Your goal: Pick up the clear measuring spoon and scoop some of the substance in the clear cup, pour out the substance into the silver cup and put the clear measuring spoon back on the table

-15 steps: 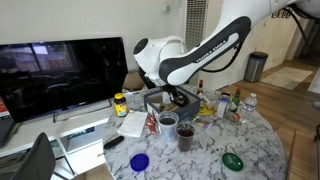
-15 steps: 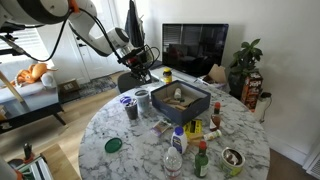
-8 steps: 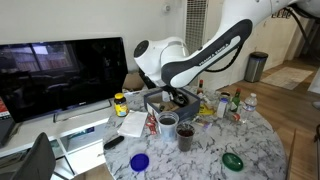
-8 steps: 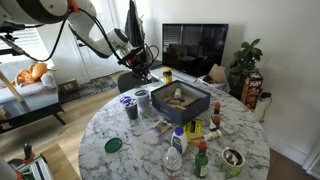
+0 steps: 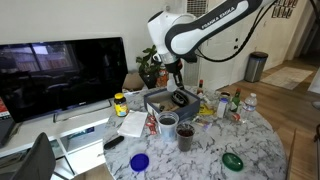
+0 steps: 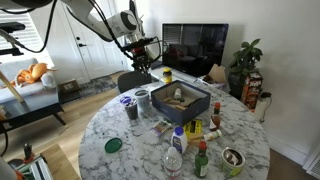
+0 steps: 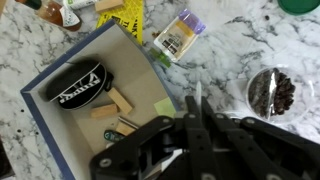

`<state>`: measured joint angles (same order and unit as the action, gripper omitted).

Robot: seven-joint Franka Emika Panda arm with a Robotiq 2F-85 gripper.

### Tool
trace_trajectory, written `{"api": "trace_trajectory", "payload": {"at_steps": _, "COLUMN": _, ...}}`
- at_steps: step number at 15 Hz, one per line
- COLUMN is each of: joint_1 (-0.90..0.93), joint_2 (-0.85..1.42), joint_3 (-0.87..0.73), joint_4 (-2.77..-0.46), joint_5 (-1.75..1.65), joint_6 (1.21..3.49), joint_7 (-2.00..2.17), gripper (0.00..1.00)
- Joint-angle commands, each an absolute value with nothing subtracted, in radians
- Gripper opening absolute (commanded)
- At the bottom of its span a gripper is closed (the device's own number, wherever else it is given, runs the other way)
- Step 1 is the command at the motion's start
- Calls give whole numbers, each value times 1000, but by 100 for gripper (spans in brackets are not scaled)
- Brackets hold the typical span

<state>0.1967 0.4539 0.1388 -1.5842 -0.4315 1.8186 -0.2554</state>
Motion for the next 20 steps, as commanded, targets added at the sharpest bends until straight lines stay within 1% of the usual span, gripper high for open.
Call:
{"api": "trace_trajectory", "payload": {"at_steps": 1, "joint_1": 110, "joint_2": 348, "joint_3": 168, "joint_4": -1697, "joint_5": -259, "joint_6": 1836, "joint_7": -428, "gripper": 1}}
{"api": "trace_trajectory", "payload": {"at_steps": 7, "joint_1": 19, "joint_2": 252, "joint_3": 176, "joint_4": -1836, "joint_5": 23, "joint_6": 1806, "joint_7": -686, "gripper": 1}}
{"api": "trace_trajectory", "payload": {"at_steps": 11, "joint_1": -8, "joint_2": 226, "joint_3": 161, "joint_4": -1918, "joint_5": 177, "joint_6": 1713, "joint_7": -813, "gripper": 1}}
{"api": "trace_trajectory", "payload": {"at_steps": 12, "joint_1": 23, "joint_2": 272, "joint_3": 148, "joint_4": -1844, "joint_5": 110, "joint_6": 1742, "joint_7": -751, "gripper": 1}}
{"api": "trace_trajectory", "payload": {"at_steps": 13, "joint_1": 20, "joint_2": 270, "joint_3": 146, "joint_4": -1854, "joint_5": 117, "joint_6": 1736, "joint_7": -759, "gripper": 6}}
{"api": "trace_trajectory", "payload": {"at_steps": 18, "joint_1": 23, "joint_2": 271, "joint_3": 146, "joint_4": -1840, "joint_5": 117, "joint_6": 1737, "joint_7": -758, "gripper": 6}}
{"api": "trace_trajectory", "payload": {"at_steps": 19, "joint_1": 21, "joint_2": 261, "joint_3": 156, "joint_4": -1842, "joint_5": 130, "joint_6": 1722, "joint_7": -799, "gripper": 1}}
{"api": "trace_trajectory", "payload": {"at_steps": 20, "joint_1": 9, "joint_2": 293, "joint_3": 158, "joint_4": -1814, "joint_5": 163, "joint_6": 1678, "joint_7": -832, "gripper": 1}}
